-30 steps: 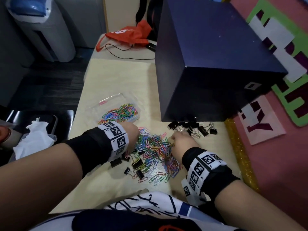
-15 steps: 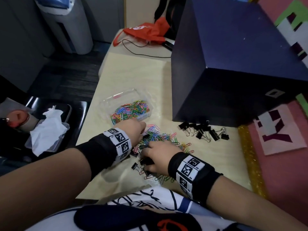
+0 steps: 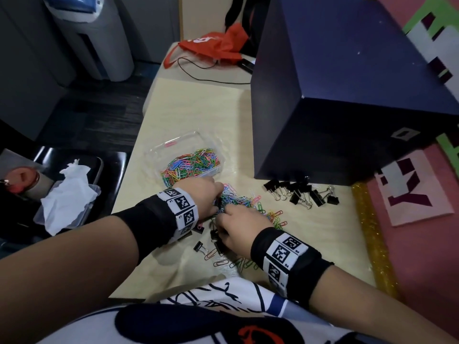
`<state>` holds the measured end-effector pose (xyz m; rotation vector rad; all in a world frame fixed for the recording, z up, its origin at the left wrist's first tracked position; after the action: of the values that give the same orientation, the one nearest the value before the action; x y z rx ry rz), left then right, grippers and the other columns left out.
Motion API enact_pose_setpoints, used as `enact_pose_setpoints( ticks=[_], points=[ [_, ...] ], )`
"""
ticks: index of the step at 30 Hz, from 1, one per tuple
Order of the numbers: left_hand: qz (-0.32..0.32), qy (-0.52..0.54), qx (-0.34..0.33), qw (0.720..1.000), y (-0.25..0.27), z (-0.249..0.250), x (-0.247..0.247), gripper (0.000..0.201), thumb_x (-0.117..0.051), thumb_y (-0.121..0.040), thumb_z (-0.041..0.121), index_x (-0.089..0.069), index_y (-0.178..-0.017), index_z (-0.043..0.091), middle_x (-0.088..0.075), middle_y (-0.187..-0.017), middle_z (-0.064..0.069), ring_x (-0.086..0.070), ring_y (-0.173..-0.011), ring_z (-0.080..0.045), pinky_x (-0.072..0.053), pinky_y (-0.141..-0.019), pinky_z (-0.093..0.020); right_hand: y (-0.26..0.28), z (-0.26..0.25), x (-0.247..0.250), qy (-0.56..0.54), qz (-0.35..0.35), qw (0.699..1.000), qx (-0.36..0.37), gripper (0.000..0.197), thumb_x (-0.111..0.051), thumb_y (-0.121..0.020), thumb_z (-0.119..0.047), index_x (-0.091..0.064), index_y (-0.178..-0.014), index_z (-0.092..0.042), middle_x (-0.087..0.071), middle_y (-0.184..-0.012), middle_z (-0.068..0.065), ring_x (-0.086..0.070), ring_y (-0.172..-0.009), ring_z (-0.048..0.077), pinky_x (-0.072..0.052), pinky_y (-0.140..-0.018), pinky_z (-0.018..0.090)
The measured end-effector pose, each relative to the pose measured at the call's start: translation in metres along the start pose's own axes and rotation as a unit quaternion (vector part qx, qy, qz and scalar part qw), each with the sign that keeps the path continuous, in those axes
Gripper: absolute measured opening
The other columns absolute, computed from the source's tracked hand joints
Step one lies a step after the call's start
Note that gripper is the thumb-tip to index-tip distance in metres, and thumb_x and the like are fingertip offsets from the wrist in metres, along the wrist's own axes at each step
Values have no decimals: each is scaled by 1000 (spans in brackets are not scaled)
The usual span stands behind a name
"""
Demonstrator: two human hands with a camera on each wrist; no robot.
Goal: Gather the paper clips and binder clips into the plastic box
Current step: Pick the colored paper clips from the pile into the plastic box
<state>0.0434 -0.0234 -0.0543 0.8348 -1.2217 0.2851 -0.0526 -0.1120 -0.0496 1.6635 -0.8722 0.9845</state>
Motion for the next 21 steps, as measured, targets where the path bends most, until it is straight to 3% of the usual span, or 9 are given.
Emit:
enact_pose_setpoints(
  ticks=[5,9,17,19,21],
  points=[
    [15,-1,13,1000,2,-1,14,37,-53,-81,52,-56,-100,19,-60,-95,-2,-59,-86,-23,-52,-71,-33,9,26,11,-119,59,988,-82,20,-50,-90,-25,-56,-109,-22,-59,-111,2,-56,-102,25,-44,-83,32],
    [14,18,34,999,0,-3,27,32,-50,-81,51,-53,-87,19,-58,-82,0,-55,-75,-21,-51,-65,-31,16,46,11,-160,81,975,-132,27,-50,-92,-25,-54,-118,-27,-60,-115,-2,-57,-101,20,-46,-86,29],
    [14,43,-16,999,-15,15,30,34,-57,-82,47,-52,-101,20,-60,-95,-1,-56,-82,-20,-50,-68,-31,31,65,7,-181,87,962,-185,18,-49,-95,-28,-62,-106,-22,-64,-92,-2,-59,-87,19,-45,-74,27],
    [34,47,-20,998,-18,21,31,35,-54,-84,49,-53,-102,19,-60,-96,-2,-55,-83,-21,-46,-67,-29,36,69,6,-187,82,959,-197,18,-50,-94,-30,-64,-101,-22,-66,-95,0,-59,-87,20,-49,-76,29],
    [51,55,-19,997,-20,22,33,36,-54,-86,49,-53,-105,18,-60,-96,-2,-56,-87,-22,-44,-67,-29,39,69,2,-164,62,967,-187,20,-51,-92,-35,-65,-100,-24,-60,-104,-1,-55,-97,19,-47,-86,32]
  ],
)
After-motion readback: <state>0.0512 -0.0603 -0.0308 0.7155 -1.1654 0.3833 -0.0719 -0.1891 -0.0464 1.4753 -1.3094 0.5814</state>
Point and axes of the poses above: each hand's wrist, its own y-axis away from the middle knuckle, its own x-axis out of the back of the hand, z = x × y, the point moved 3 cm from there along -y, towards the middle knuckle
